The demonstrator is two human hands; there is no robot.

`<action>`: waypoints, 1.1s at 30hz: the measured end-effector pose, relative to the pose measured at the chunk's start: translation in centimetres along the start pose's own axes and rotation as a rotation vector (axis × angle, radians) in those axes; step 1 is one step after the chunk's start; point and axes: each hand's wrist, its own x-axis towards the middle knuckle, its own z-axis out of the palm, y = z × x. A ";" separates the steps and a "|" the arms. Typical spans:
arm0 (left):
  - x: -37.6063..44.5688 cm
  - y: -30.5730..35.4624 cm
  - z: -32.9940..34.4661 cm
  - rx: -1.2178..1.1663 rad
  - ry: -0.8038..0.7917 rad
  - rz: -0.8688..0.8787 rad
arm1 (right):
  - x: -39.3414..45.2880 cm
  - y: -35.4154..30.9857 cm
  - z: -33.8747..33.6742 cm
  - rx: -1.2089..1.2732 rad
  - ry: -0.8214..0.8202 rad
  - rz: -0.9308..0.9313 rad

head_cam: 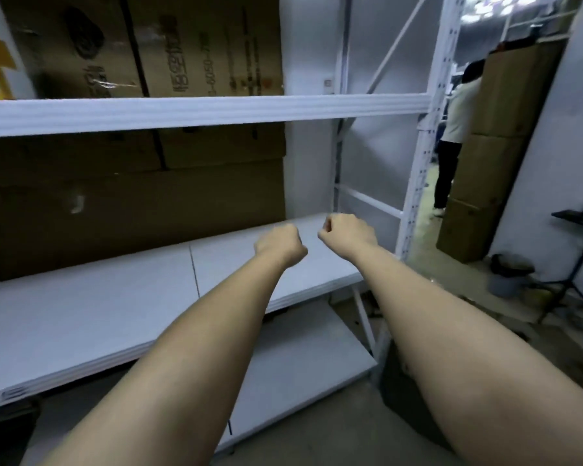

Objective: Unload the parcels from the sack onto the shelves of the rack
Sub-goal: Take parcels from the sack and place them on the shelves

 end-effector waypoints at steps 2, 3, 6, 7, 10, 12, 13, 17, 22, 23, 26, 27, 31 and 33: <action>1.5 2.4 2.9 0.023 -0.058 0.047 | 0.4 3.6 1.0 -0.007 -0.040 0.066; 2.2 3.3 4.2 0.031 -0.078 0.064 | 0.6 5.1 1.6 -0.008 -0.054 0.093; 5.1 6.5 8.3 0.022 -0.148 0.118 | 1.7 10.1 3.4 -0.034 -0.102 0.191; 6.0 7.4 9.6 0.024 -0.178 0.140 | 2.1 11.7 4.0 -0.036 -0.120 0.222; 8.7 9.7 13.1 0.040 -0.271 0.192 | 3.1 16.0 6.0 -0.019 -0.189 0.325; 10.3 11.2 15.0 0.047 -0.333 0.233 | 3.8 18.8 7.5 0.007 -0.263 0.402; 10.9 11.8 15.6 0.051 -0.357 0.252 | 3.9 20.1 8.1 0.020 -0.301 0.431; 13.1 15.5 19.0 0.060 -0.485 0.352 | 4.0 24.8 9.6 0.049 -0.434 0.550; 15.3 21.0 23.9 0.022 -0.643 0.398 | 4.5 31.9 10.9 0.078 -0.493 0.632; 15.5 22.0 24.8 0.022 -0.671 0.385 | 4.6 33.3 10.9 0.094 -0.510 0.643; 16.5 25.7 28.3 0.033 -0.708 0.370 | 5.2 38.5 10.8 0.103 -0.562 0.635; 16.8 27.1 29.6 0.036 -0.708 0.355 | 5.5 40.3 11.0 0.092 -0.576 0.619; 18.1 31.7 34.6 0.059 -0.756 0.290 | 6.4 47.4 11.4 0.012 -0.634 0.582; 18.5 33.7 36.9 0.048 -0.788 0.254 | 6.7 50.5 11.4 -0.010 -0.662 0.583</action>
